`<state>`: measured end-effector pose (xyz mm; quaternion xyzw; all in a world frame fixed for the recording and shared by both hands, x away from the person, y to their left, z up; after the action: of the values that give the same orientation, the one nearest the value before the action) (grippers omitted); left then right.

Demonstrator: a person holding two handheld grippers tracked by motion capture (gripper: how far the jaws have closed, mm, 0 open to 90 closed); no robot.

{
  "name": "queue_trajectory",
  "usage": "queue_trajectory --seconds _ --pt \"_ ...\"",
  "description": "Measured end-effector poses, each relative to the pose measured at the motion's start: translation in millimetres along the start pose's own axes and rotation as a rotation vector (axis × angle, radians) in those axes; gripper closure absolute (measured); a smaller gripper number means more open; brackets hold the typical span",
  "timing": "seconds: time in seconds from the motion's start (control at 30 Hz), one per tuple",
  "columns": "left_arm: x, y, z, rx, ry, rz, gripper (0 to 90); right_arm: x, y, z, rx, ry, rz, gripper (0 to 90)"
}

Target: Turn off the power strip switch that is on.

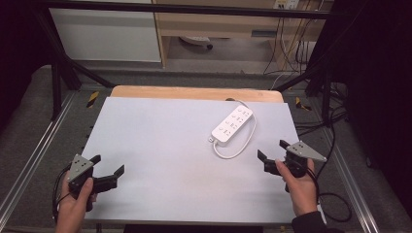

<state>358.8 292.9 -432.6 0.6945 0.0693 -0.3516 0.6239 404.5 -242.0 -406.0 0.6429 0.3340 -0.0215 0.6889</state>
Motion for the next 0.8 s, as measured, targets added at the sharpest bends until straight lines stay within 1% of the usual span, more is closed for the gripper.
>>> queue_trajectory --seconds 0.03,0.07,0.1,0.2,0.27,0.3,0.33,0.37,0.53,0.6,0.63,0.67,0.8 --pt "0.2 -0.1 0.1 0.0 0.001 -0.001 6.2 0.9 3.4 1.0 0.001 -0.011 0.014 7.2" --pt "0.2 -0.1 0.1 0.0 0.001 -0.001 6.2 0.9 3.4 1.0 0.001 -0.011 0.014 7.2" --pt "0.4 -0.1 0.2 0.002 0.001 -0.002 6.1 2.6 10.7 3.8 0.0 -0.047 0.048 6.2" --pt "1.0 0.0 0.4 0.006 0.003 -0.001 6.1 6.6 21.1 4.3 0.005 -0.045 0.064 6.3" --pt "1.6 -0.3 0.5 0.006 0.002 -0.004 6.1 10.4 27.6 3.3 0.002 -0.029 0.053 6.4" --pt "1.8 -0.5 0.9 0.004 -0.003 -0.006 6.1 10.4 27.6 3.3 0.002 -0.029 0.053 6.4" --pt "2.0 -0.6 0.9 0.004 -0.004 -0.007 6.1 14.9 33.7 2.9 -0.006 -0.023 0.041 6.4" --pt "2.2 -0.7 1.0 0.005 -0.004 -0.008 6.1 17.0 36.7 2.4 0.002 -0.01 0.031 6.4" --pt "2.2 -0.9 0.6 0.004 -0.002 -0.009 6.2 27.5 52.0 4.5 0.021 0.021 0.015 5.4" --pt "2.6 -1.2 0.8 0.004 -0.005 -0.013 6.1 30.8 58.0 6.1 0.014 0.016 0.01 5.3" --pt "2.6 -1.2 0.8 0.004 -0.005 -0.013 6.1 30.8 58.0 6.1 0.014 0.016 0.01 5.3" --pt "2.7 -1.1 0.6 0.006 -0.002 -0.012 6.2 33.6 64.0 7.6 0.012 0.013 0.009 4.6" --pt "3.9 -1.6 1.3 0.004 -0.007 -0.016 6.1 39.7 75.7 9.0 0.006 0.008 0.014 4.0"
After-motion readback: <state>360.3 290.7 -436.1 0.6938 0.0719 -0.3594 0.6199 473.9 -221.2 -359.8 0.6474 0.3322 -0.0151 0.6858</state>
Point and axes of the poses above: each handheld gripper's, and its own axes: x roughly forward along the jaws, y roughly out of its top, z roughly to its right, the point moved 5 cm from there along x, roughly forward along the jaws, and after that the axes turned 11 degrees about -z, right-handed, at the moved point
